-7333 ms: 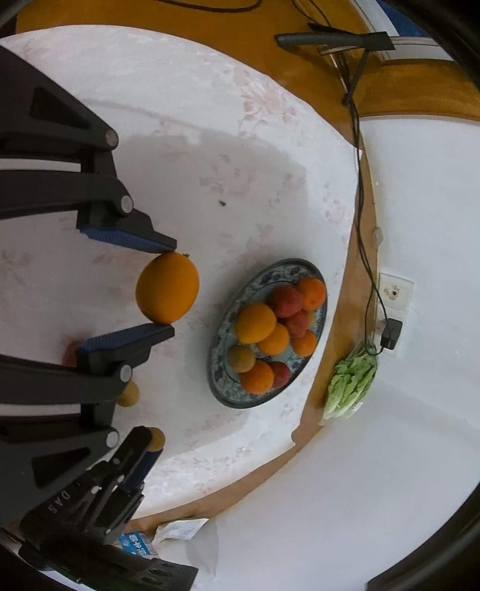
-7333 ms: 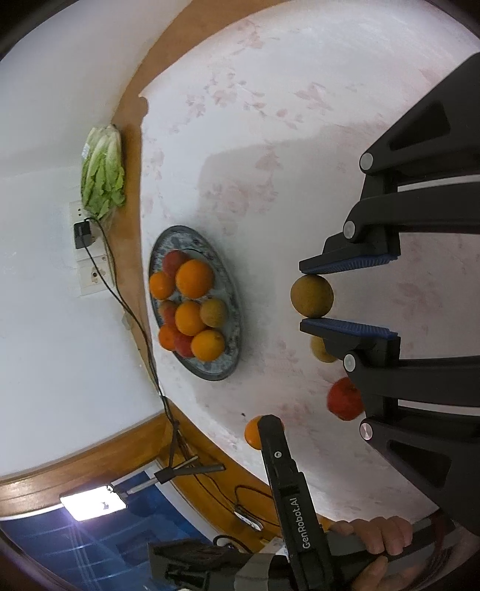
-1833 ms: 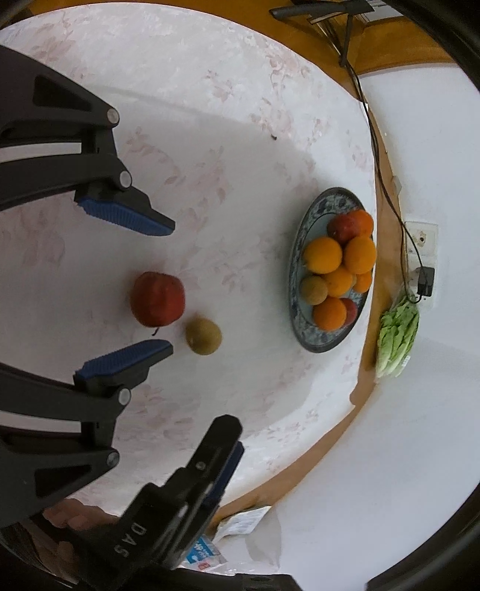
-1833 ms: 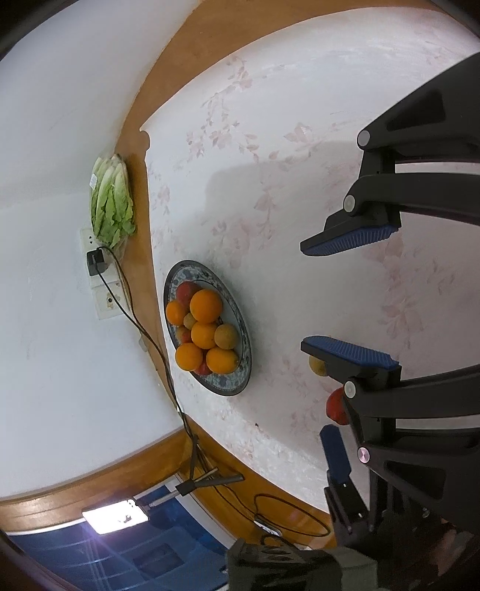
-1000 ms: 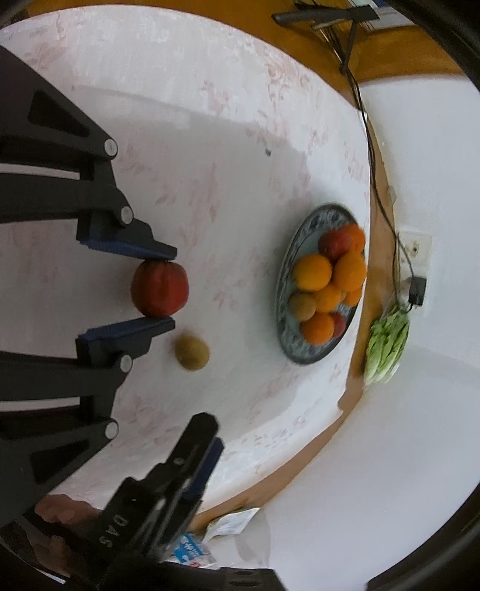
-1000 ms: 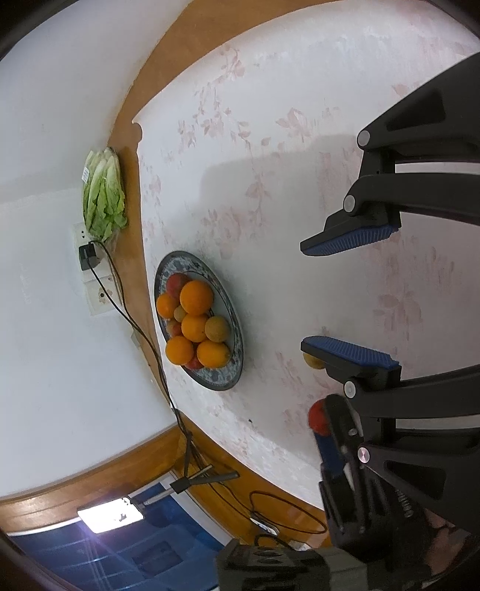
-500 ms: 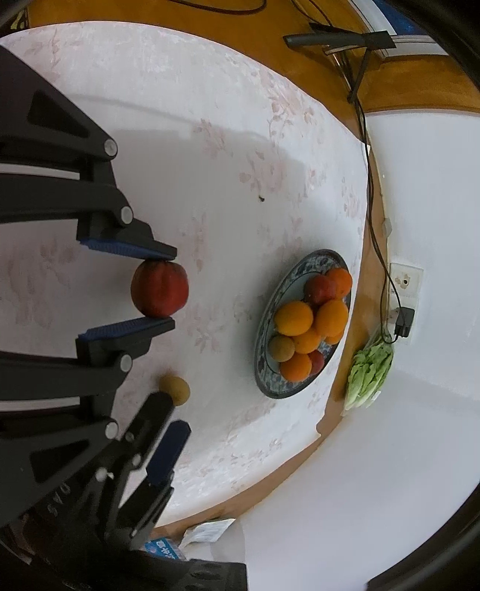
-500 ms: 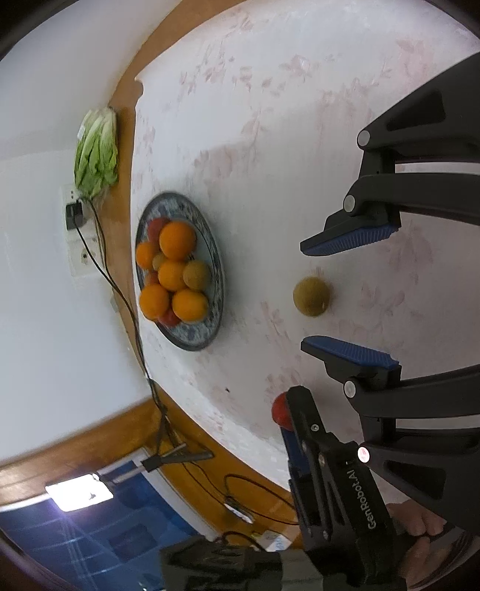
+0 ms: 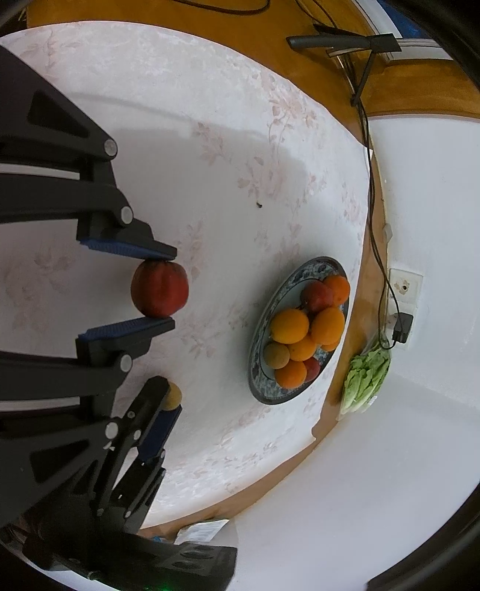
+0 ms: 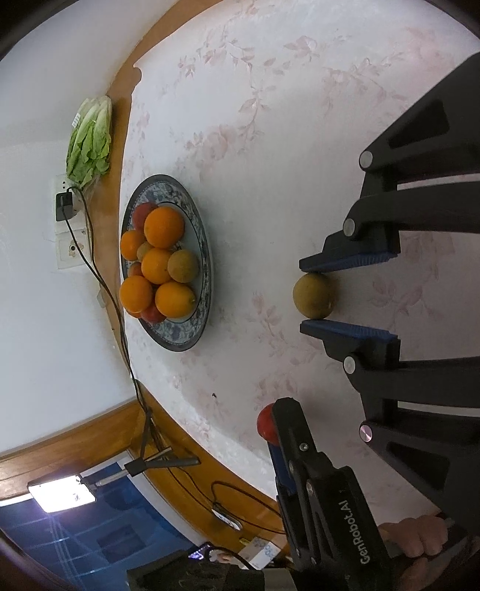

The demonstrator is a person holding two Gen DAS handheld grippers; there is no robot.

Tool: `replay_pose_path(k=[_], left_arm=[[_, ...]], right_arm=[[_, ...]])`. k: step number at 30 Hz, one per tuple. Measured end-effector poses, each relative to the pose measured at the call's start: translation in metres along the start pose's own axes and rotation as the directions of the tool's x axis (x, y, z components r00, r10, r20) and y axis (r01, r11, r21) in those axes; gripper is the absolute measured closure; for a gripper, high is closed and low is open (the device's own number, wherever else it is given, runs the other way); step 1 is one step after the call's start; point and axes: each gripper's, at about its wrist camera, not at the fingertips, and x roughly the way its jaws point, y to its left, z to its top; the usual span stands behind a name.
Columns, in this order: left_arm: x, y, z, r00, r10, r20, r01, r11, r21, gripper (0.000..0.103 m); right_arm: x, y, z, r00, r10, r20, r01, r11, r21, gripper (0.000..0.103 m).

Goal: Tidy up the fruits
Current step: 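Close the right gripper on the last yellow-green pear while the left gripper holds the apple, then carry the apple with the left gripper while the right gripper carries the pear onto the plate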

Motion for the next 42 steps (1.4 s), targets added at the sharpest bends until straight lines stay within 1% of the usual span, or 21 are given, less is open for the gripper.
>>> replay_pose_path(k=[7, 16, 26, 29, 34, 40, 42], left_arm=[[-0.006, -0.003, 0.007, 1.000, -0.013, 0.014, 0.013, 1.000, 0.001, 0.071], [-0.019, -0.008, 0.030, 0.998, -0.026, 0.048, 0.026, 1.000, 0.007, 0.071], [-0.025, -0.021, 0.065, 0.996, -0.027, 0.091, 0.022, 0.999, 0.045, 0.071], [-0.019, -0.025, 0.073, 0.995, -0.043, 0.094, 0.039, 0.998, 0.045, 0.071], [0.004, -0.025, 0.083, 0.995, -0.044, 0.092, 0.040, 0.998, 0.047, 0.071], [0.033, -0.017, 0.089, 0.998, -0.018, 0.058, 0.016, 0.999, 0.034, 0.071], [0.042, -0.013, 0.089, 0.999, -0.019, 0.046, 0.018, 0.999, 0.029, 0.071]], right_arm=[[-0.013, -0.003, 0.002, 1.000, 0.012, 0.028, -0.012, 1.000, 0.004, 0.076], [-0.039, -0.007, 0.015, 0.997, 0.023, 0.074, -0.023, 1.000, -0.009, 0.076], [-0.058, -0.014, 0.048, 0.993, -0.002, 0.117, 0.006, 0.999, -0.039, 0.076], [-0.060, -0.018, 0.059, 0.991, -0.016, 0.130, 0.021, 0.999, -0.040, 0.076], [-0.055, -0.030, 0.073, 0.991, -0.027, 0.133, 0.031, 0.999, -0.023, 0.076], [-0.042, -0.040, 0.079, 0.992, -0.038, 0.117, 0.042, 0.999, -0.026, 0.076], [-0.036, -0.046, 0.080, 0.993, -0.040, 0.107, 0.042, 0.999, -0.018, 0.076]])
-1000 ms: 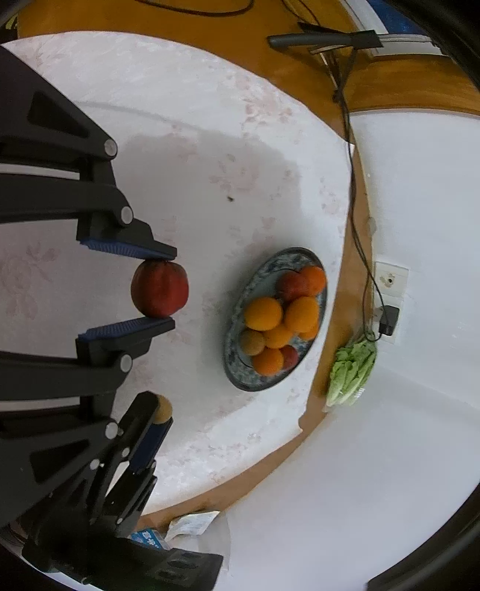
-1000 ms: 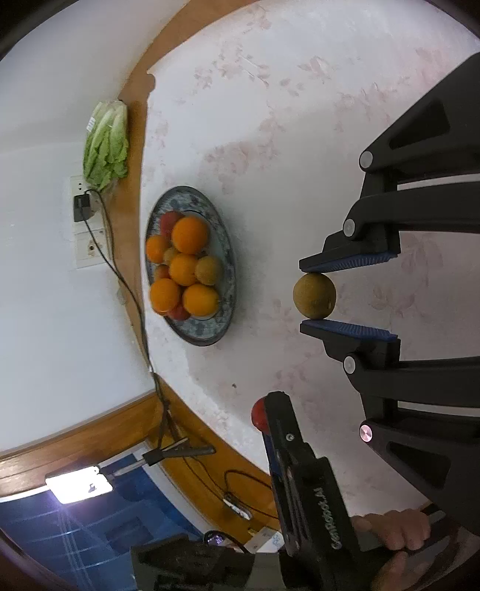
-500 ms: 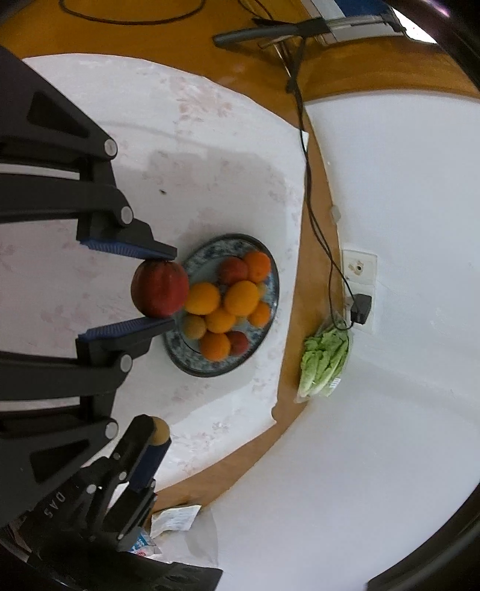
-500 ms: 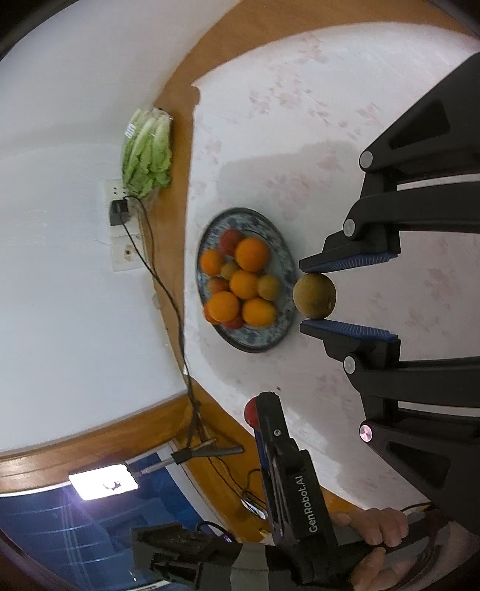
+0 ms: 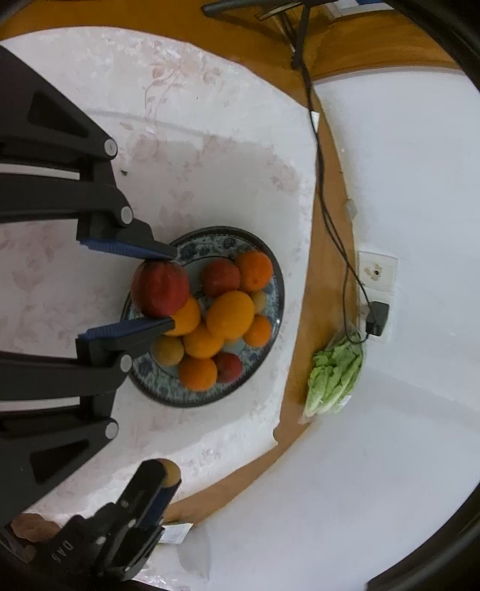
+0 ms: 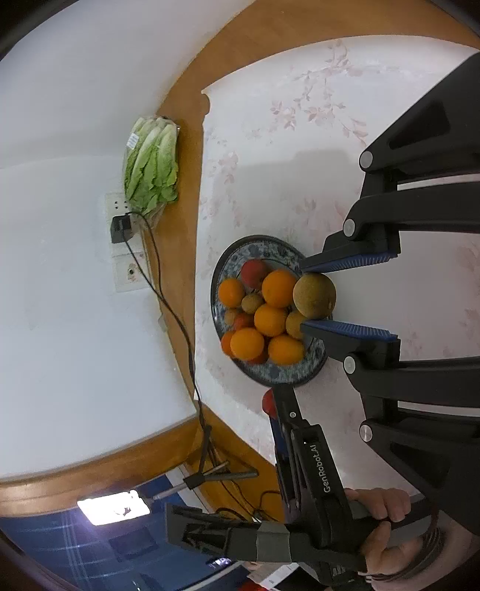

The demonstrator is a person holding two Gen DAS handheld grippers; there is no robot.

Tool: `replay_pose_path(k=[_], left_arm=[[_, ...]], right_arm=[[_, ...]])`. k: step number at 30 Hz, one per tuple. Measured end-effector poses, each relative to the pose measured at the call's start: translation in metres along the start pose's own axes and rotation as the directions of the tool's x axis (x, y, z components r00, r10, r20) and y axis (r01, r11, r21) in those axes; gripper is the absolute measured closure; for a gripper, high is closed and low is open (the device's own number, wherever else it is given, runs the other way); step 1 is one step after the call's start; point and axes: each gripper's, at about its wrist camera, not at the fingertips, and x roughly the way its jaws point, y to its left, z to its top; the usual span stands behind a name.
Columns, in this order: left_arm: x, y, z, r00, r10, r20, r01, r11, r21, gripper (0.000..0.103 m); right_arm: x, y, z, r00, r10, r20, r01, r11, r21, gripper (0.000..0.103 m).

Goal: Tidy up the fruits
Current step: 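Carry the apple with the left gripper while the right gripper carries the pear onto the plate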

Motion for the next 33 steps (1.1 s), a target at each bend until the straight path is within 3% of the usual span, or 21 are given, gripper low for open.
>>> replay_pose_path(k=[20, 33], left_arm=[[0.021, -0.002, 0.003, 1.000, -0.021, 0.007, 0.020, 0.998, 0.056, 0.070], [0.022, -0.002, 0.004, 1.000, -0.023, 0.009, 0.022, 0.998, 0.052, 0.070]], right_arm=[[0.061, -0.024, 0.016, 0.998, -0.024, -0.052, 0.023, 1.000, -0.013, 0.076], [0.075, -0.023, 0.016, 0.997, -0.039, -0.069, 0.037, 0.999, -0.028, 0.076]])
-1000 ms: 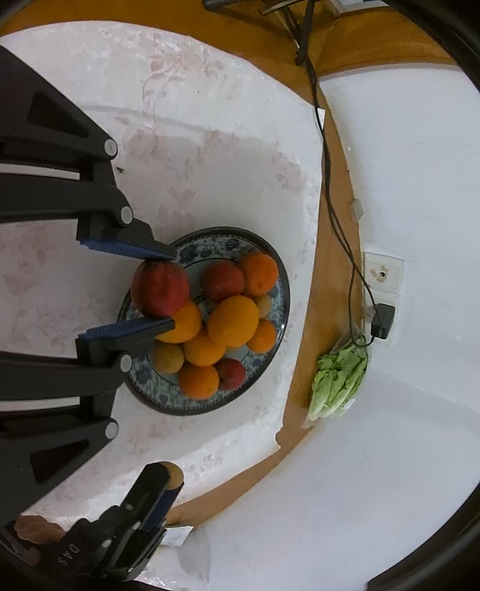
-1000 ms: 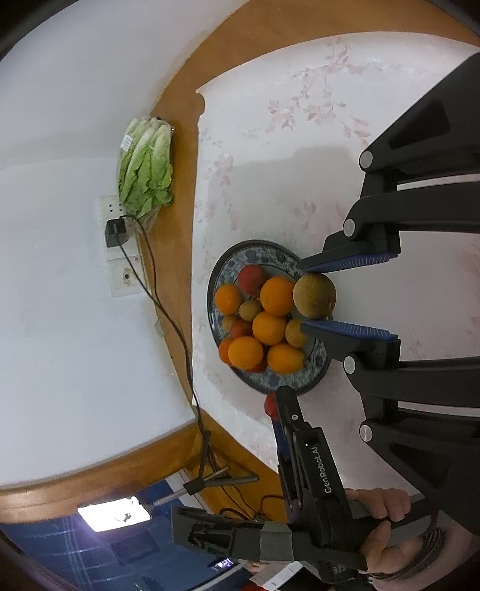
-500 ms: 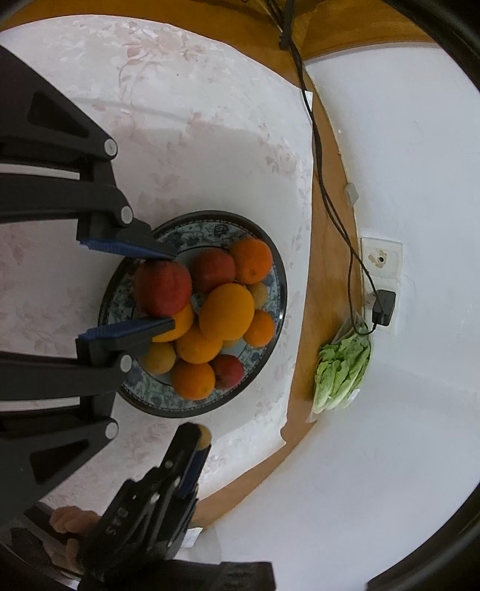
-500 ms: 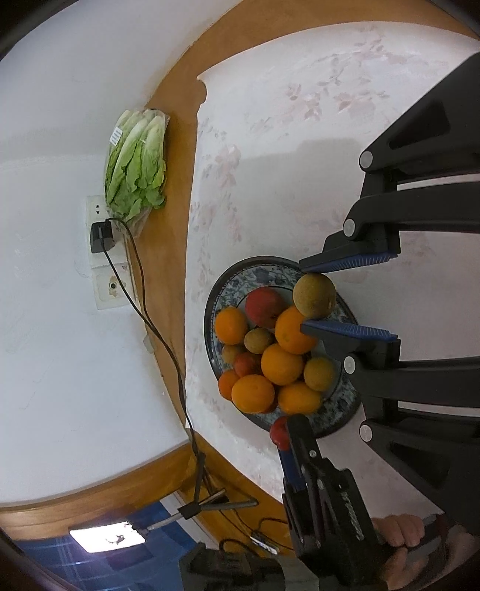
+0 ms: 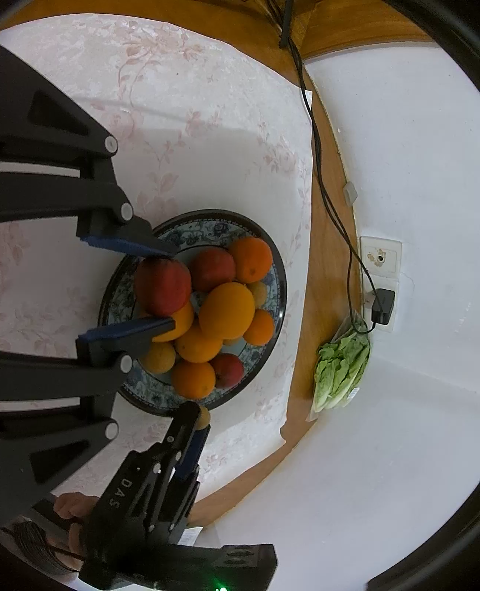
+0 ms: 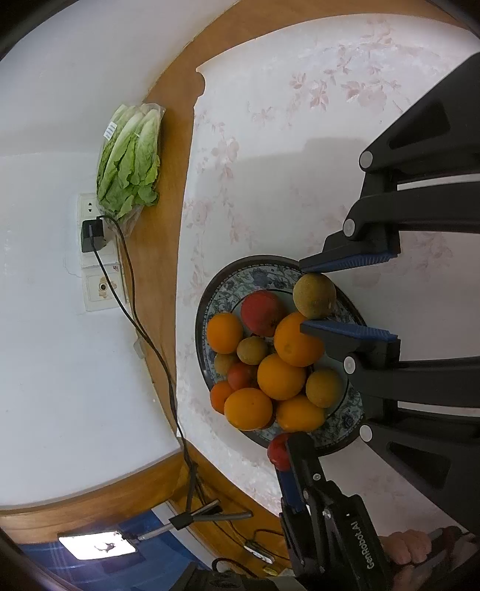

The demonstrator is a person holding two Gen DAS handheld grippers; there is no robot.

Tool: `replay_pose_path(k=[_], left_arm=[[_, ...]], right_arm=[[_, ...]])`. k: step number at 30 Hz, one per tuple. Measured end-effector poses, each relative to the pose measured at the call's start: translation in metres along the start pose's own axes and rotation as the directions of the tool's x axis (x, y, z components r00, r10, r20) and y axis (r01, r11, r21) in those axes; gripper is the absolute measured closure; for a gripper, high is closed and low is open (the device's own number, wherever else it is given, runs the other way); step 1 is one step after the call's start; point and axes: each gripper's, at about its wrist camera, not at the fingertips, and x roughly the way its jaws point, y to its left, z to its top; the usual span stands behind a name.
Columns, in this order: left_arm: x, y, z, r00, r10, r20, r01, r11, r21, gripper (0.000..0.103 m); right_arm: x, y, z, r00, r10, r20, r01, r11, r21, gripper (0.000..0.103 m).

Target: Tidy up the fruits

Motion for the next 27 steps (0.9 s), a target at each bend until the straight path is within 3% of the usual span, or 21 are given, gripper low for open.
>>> replay_pose_path(k=[4, 13, 21, 27], left_arm=[[0.000, -0.003, 0.000, 1.000, 0.004, -0.006, -0.004, 1.000, 0.003, 0.070], [-0.011, -0.006, -0.003, 1.000, 0.009, 0.007, -0.009, 1.000, -0.011, 0.056], [-0.033, -0.009, -0.013, 1.000, 0.025, 0.017, -0.024, 0.999, -0.022, 0.033], [-0.038, -0.010, -0.028, 0.997, 0.074, -0.004, -0.074, 0.996, -0.048, 0.025]], right_arm=[[0.000, 0.002, -0.001, 1.000, 0.002, -0.006, -0.002, 1.000, -0.014, 0.075], [-0.013, 0.002, -0.004, 1.000, -0.017, 0.017, 0.017, 1.000, 0.001, 0.060], [-0.037, 0.011, -0.018, 1.000, 0.001, 0.029, -0.002, 1.000, 0.023, 0.044], [-0.049, 0.020, -0.036, 1.000, -0.009, 0.021, 0.008, 0.999, 0.036, 0.032]])
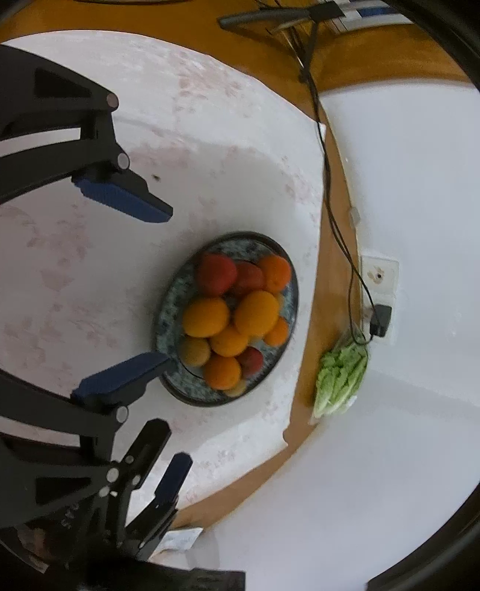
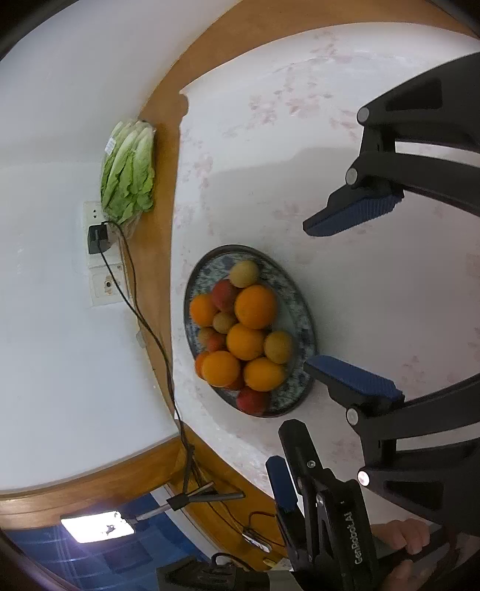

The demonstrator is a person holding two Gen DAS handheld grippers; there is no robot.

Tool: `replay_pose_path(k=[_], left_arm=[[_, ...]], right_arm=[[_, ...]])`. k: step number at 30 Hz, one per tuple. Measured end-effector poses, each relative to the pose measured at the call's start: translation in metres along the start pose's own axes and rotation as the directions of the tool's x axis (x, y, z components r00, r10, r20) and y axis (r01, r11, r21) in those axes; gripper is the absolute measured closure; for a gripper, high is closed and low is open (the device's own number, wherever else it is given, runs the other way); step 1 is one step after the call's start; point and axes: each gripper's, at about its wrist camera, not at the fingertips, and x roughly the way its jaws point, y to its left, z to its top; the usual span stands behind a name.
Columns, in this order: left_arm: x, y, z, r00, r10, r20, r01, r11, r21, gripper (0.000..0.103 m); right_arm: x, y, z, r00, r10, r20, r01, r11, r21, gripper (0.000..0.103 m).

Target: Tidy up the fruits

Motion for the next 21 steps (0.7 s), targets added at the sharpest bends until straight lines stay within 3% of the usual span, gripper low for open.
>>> replay_pose_path(k=[3, 10, 21], left_arm=[[0.005, -0.001, -0.007, 0.999, 0.036, -0.014, -0.037, 0.999, -0.009, 0.019], [0.029, -0.006, -0.025, 0.991, 0.117, -0.063, -0.115, 0.993, 0.022, 0.019], [0.036, -0.017, -0.030, 0.979, 0.203, -0.028, -0.201, 0.977, 0.070, 0.014]], right_arm=[[-0.001, 0.000, -0.009, 1.000, -0.004, 0.003, 0.004, 1.000, 0.025, 0.026], [0.013, -0.001, -0.026, 0.997, -0.075, -0.011, 0.076, 0.996, 0.039, 0.021], [0.026, -0.008, -0.030, 0.985, -0.166, -0.057, 0.169, 0.984, 0.055, 0.020]])
